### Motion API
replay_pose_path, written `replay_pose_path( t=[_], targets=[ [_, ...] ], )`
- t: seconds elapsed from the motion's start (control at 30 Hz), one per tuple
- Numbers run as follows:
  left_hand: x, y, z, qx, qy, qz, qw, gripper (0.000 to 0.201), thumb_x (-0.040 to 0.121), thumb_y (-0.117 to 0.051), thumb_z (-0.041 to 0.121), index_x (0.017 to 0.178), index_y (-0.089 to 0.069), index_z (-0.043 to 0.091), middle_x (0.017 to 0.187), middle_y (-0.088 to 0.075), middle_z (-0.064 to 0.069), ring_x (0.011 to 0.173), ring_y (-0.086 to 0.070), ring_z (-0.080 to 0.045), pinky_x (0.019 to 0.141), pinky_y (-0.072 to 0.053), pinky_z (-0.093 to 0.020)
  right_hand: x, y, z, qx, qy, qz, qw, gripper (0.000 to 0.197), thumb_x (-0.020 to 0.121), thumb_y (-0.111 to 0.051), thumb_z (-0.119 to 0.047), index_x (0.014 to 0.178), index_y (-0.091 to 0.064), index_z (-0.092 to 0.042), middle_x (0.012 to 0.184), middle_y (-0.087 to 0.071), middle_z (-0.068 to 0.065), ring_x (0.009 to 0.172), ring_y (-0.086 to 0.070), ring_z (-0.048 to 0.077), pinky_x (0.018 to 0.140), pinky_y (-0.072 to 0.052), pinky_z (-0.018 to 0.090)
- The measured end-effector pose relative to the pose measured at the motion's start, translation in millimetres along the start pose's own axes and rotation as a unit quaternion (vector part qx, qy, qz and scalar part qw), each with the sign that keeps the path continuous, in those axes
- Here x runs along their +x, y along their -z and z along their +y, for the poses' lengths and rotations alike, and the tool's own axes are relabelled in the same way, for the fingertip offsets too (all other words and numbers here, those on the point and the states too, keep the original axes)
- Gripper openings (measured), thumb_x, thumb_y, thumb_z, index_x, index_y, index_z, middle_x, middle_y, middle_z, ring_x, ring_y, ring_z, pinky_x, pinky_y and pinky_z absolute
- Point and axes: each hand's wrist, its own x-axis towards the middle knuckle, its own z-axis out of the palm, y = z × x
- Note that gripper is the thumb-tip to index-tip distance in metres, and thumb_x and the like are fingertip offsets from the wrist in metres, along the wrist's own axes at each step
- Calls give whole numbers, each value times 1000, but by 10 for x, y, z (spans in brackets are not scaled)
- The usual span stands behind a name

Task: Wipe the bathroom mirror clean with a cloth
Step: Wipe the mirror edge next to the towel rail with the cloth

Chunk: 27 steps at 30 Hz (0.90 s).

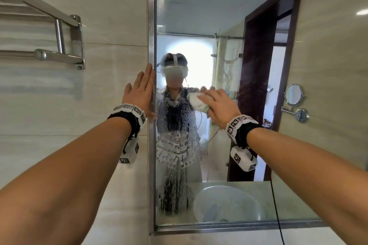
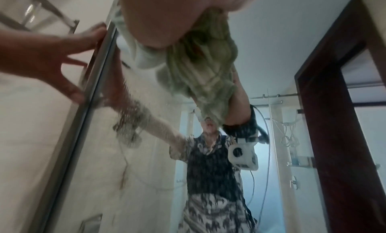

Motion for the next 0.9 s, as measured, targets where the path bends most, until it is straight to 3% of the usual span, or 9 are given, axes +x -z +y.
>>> replay_pose_path(
  t=[0.1, 0.23, 0.4, 0.6, 0.77, 0.9],
  targets=[
    [7, -19, -31, -2, -2, -1, 1000, 160, 52, -94, 43, 151, 29, 20, 152, 44, 11, 151, 14, -22, 121, -13, -56, 319, 244, -25, 35, -127, 88, 987, 48, 93, -50, -20, 140, -44, -24, 140, -45, 3, 124, -40, 27, 91, -50, 44],
    [20, -24, -33, -4, -2, -7, 1000, 158, 55, -93, 43, 151, 30, 20, 152, 44, 10, 151, 16, -22, 121, -11, -56, 914, 559, -45, 60, -194, 194, 960, 51, 92, -47, -14, 142, -41, -22, 140, -41, 7, 121, -38, 27, 82, -48, 36],
    [14, -58, -64, -3, -6, 1, 1000, 155, 57, -92, 45, 152, 29, 20, 155, 41, 8, 151, 16, -20, 122, -9, -54, 1206, 390, -207, 59, -227, 182, 955, 61, 84, -46, -10, 142, -40, -26, 143, -39, 4, 120, -37, 32, 86, -43, 41],
    [-102, -190, -142, 2, -33, 45, 998, 146, 62, -85, 55, 155, 20, 16, 160, 30, 3, 152, 11, -22, 122, -11, -53, 679, -339, -538, 39, -136, 157, 977, 60, 81, -56, -7, 139, -47, -22, 140, -48, 3, 117, -37, 33, 89, -43, 46],
    [-194, -371, -178, -2, -46, 23, 999, 152, 57, -83, 64, 152, 27, 20, 157, 37, 7, 151, 17, -20, 122, -4, -57, 415, -445, -582, 14, -92, 125, 988, 63, 80, -60, -8, 139, -47, -23, 139, -49, 5, 118, -33, 32, 94, -40, 47],
    [-202, -388, -131, 6, -32, 33, 999, 154, 56, -85, 62, 151, 28, 20, 157, 38, 6, 151, 17, -21, 122, -6, -57, 133, -534, -550, -49, -6, 67, 997, 64, 72, -70, -12, 133, -53, -22, 134, -54, 6, 115, -40, 33, 83, -44, 47]
  ],
)
